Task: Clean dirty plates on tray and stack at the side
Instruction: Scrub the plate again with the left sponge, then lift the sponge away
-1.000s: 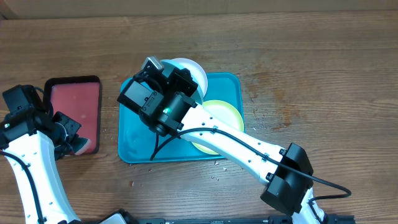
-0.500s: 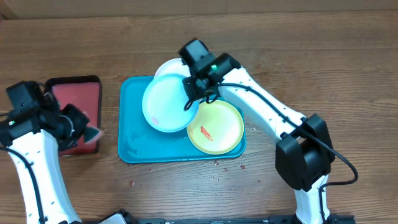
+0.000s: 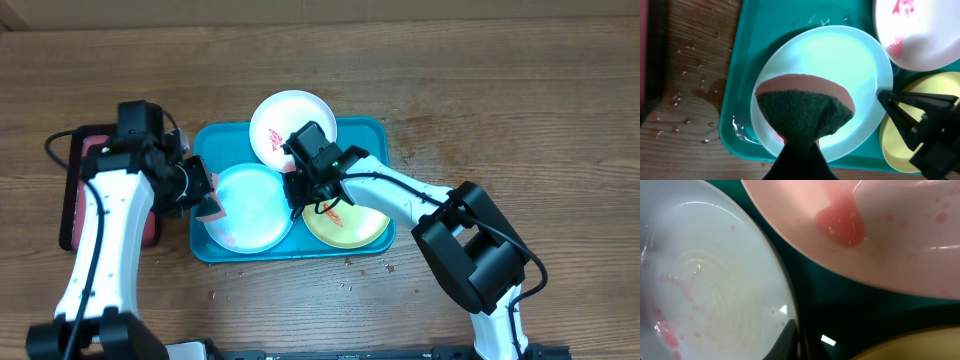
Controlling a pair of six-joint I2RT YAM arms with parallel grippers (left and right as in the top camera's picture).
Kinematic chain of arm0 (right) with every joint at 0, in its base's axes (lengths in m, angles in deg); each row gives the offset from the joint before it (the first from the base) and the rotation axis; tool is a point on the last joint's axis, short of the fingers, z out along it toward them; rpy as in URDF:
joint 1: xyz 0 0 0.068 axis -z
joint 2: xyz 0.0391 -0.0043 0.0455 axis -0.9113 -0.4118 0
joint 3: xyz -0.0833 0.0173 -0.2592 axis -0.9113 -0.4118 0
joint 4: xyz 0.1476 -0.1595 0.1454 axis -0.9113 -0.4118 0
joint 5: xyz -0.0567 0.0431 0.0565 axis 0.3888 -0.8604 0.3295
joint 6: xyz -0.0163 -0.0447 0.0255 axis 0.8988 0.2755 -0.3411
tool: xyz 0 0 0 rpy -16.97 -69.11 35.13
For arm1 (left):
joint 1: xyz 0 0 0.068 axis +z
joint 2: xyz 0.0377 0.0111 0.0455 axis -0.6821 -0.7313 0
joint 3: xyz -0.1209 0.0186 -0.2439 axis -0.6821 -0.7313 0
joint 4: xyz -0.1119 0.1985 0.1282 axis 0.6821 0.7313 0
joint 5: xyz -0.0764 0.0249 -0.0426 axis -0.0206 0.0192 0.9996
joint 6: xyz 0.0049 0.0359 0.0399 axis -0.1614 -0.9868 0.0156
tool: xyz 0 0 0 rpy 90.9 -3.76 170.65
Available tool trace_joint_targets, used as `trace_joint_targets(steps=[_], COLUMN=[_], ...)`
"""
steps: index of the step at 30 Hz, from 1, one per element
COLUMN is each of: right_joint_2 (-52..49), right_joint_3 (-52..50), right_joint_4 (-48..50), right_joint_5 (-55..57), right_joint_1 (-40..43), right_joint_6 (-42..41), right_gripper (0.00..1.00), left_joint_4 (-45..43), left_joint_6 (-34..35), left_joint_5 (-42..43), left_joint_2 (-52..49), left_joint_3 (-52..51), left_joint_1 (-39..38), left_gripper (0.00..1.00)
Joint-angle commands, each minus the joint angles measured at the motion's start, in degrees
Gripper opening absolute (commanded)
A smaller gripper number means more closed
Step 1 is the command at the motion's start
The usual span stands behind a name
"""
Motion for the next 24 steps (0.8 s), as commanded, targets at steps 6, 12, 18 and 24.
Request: trace_joint_targets(steps=[6,12,18,24], right_joint_2=[0.94,0.94,0.94,0.94], right_joint_3=[-0.87,-0.87,-0.87,-0.87], right_joint_4=[0.92,2.62,3.19,2.84], right_joint_5=[5.51,13.16,16.50,15.67], right_joint_1=[-2.36,-2.36,-2.23,-2.71], right_joint_6=[-2.75,-3.76,-7.26,-7.23], right_gripper=[0.04,0.04,0.04,0.04], left_joint_4=[-0.44,-1.07,-3.41,-6.51], left_joint_6=[-3.50,-3.63,-0.42,0.87], left_joint_5=[-0.74,-0.76,-1.68,-1.40], left_joint_2=[-8.72,-12.24,-16.41,-20.98], left_joint_3=[0.79,0.79,0.79,0.81], left_joint_1=[-1.92,-4.79,-7.32,-7.34], left_gripper=[0.04,0.04,0.04,0.04])
